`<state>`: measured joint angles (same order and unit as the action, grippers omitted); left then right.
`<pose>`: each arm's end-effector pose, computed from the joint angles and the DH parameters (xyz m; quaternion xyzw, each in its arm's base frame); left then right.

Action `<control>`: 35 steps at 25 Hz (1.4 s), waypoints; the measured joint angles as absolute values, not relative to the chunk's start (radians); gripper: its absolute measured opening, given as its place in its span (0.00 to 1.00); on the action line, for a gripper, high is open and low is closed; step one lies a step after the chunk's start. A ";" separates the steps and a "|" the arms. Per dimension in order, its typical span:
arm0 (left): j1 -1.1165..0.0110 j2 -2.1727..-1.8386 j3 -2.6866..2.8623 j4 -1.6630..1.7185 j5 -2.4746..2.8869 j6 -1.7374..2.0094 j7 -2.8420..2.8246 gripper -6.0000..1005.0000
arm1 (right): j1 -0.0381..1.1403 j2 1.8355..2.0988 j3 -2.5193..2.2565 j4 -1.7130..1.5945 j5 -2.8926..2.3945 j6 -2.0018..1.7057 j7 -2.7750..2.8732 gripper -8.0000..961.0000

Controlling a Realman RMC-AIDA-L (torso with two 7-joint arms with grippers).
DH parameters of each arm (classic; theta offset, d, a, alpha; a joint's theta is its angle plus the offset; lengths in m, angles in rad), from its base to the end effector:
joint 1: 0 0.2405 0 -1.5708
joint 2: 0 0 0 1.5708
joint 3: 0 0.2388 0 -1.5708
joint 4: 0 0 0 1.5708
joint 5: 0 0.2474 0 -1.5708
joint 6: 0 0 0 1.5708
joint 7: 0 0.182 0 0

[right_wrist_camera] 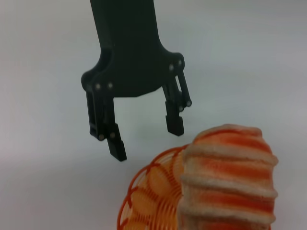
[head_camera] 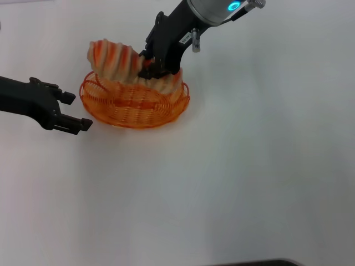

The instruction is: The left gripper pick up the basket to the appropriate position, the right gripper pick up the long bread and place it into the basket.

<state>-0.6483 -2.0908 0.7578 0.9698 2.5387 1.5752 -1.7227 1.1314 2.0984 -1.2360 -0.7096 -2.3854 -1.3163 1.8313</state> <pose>-0.2587 0.3923 0.0043 -0.9666 -0.2254 0.0377 0.1156 0.0662 0.4426 -0.1057 -0.9934 -0.0148 -0.1001 0.0544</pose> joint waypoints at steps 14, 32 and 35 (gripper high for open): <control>-0.652 -2.092 0.758 0.968 2.539 1.575 -1.721 0.78 | 1.125 2.098 -1.236 -0.709 -2.361 -1.314 1.824 0.64; -0.650 -2.094 0.758 0.966 2.539 1.579 -1.716 0.77 | 0.900 2.085 -1.174 -0.869 -2.145 -1.320 1.703 0.63; -0.646 -2.095 0.757 0.966 2.536 1.578 -1.717 0.77 | 0.834 2.084 -1.115 -0.871 -2.103 -1.335 1.639 0.63</control>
<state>-0.6464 -2.0950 0.7574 0.9663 2.5361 1.5782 -1.7172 0.8338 2.0836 -1.1150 -0.8714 -2.1035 -1.3347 1.6391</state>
